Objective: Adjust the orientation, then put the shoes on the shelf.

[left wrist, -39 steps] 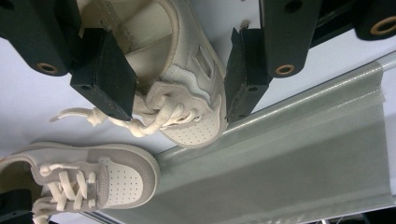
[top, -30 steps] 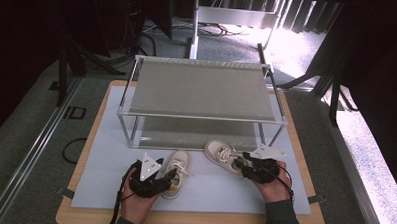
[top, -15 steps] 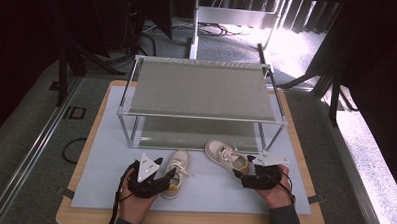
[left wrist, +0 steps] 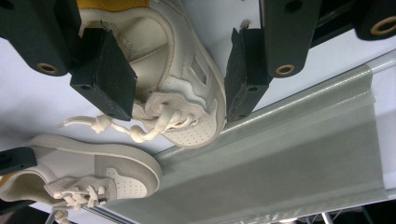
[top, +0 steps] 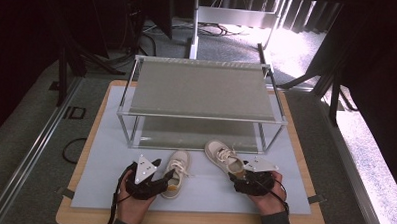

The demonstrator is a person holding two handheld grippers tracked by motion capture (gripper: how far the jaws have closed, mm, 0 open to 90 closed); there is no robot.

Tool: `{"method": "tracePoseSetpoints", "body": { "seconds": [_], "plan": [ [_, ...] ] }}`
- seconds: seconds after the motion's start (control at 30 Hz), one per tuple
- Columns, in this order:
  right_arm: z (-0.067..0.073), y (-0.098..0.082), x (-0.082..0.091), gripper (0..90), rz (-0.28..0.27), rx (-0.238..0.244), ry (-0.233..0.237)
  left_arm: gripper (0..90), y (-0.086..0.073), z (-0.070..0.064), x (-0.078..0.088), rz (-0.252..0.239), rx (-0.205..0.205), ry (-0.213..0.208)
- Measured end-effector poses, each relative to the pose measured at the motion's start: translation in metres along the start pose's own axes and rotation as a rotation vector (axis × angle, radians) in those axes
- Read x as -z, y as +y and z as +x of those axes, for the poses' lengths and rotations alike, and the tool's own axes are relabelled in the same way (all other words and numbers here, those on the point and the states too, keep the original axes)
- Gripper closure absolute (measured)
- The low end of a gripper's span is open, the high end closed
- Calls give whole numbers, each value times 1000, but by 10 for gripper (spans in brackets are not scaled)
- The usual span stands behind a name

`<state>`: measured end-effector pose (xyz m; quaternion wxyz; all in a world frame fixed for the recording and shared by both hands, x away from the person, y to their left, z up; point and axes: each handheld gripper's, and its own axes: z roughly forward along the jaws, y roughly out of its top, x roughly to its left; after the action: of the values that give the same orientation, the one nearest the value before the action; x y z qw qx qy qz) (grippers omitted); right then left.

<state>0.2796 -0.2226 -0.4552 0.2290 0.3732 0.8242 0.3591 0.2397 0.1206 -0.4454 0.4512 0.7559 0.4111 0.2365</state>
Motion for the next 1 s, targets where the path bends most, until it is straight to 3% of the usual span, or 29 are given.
{"method": "tracePoseSetpoints", "body": {
  "seconds": [0.17,0.37,0.57,0.7,0.83,1.0],
  "plan": [
    [18,1,6,360,-20,-71,20,430,0,-1,-1,1,-3,-3],
    [35,3,18,414,-55,-59,59,429,-2,-3,-3,7,-7,-11],
    [31,2,22,432,-69,-81,97,420,-3,-5,-5,10,-7,-18],
    [28,2,26,471,-97,-87,160,419,-3,-5,-5,16,-13,-17],
    [21,5,30,437,-145,-100,143,418,-2,-3,-5,20,-13,-10],
    [8,11,28,450,-163,-113,112,418,-1,1,-7,40,-11,-10]
  ]
}}
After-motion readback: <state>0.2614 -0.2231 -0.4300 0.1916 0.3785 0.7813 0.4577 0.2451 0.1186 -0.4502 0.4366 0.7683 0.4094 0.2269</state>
